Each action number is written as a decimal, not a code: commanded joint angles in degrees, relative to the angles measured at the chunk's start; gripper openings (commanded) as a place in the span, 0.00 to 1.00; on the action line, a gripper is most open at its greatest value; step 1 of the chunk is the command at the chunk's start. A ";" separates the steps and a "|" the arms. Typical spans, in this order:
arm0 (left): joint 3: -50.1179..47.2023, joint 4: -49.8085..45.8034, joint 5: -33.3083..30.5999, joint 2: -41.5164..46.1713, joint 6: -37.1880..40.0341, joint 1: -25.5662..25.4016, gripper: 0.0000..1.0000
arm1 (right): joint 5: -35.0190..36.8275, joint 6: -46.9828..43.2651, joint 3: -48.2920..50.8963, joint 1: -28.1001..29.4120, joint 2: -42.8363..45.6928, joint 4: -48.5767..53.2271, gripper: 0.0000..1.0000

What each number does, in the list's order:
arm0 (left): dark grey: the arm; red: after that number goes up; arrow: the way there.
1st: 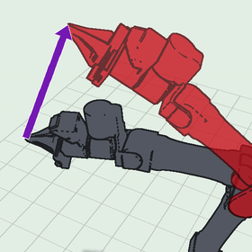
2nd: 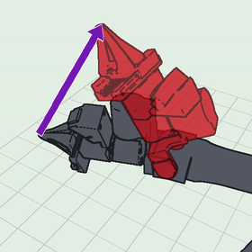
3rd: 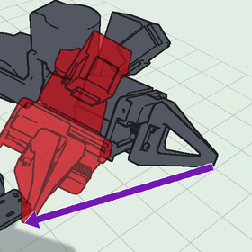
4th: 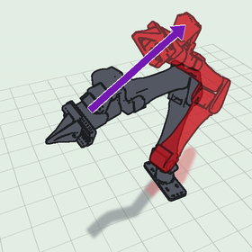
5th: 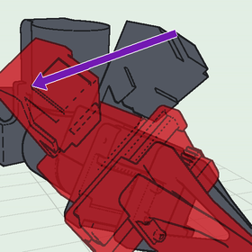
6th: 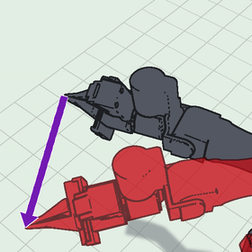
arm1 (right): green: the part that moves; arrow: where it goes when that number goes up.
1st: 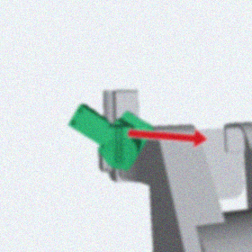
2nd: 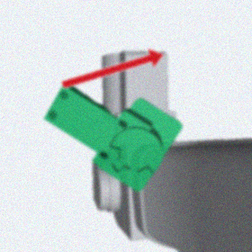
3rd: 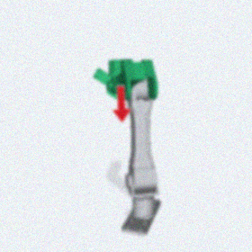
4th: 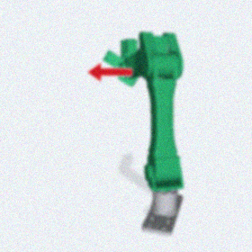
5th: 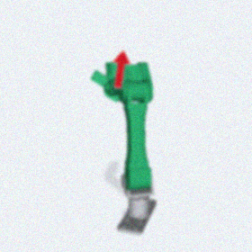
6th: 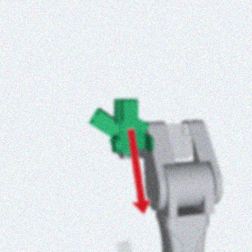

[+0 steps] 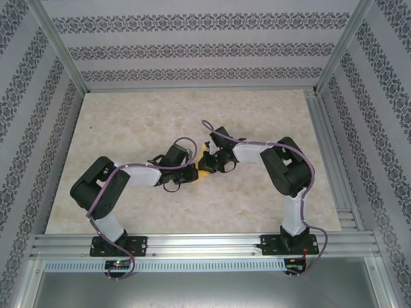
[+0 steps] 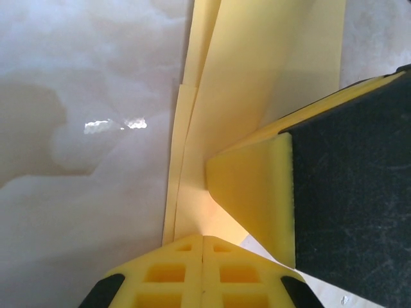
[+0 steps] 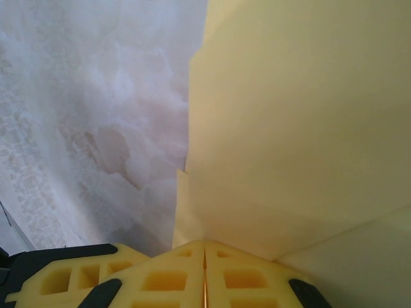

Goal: Fold a paper plane with a square sheet of paper (pick it up from the middle)
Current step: Fourth fold the wing at the center of the table.

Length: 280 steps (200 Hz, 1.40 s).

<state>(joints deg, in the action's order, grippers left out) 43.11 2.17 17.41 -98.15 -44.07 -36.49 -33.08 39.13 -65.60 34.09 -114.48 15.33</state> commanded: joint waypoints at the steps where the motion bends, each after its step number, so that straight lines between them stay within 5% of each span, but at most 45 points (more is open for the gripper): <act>1: -1.66 -3.06 -0.43 1.47 -0.34 0.19 0.00 | 3.17 -0.86 0.04 0.00 -2.81 2.85 0.08; 156: -3.87 -11.03 0.35 5.87 1.78 0.19 0.04 | 5.75 -1.05 0.16 -0.43 -2.95 4.70 0.08; 219: -3.45 4.53 -0.76 9.19 -2.72 0.19 0.07 | 5.18 -0.55 0.38 -0.48 -3.12 3.64 0.08; 280: -0.35 5.39 0.26 0.77 -3.03 0.19 0.06 | 5.22 -0.36 0.52 -0.47 -3.26 3.42 0.08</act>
<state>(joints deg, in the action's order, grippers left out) 41.23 4.78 16.40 -94.56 -45.82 -36.49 -33.01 39.11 -65.91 33.98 -114.63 15.86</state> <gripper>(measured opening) 0.064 0.080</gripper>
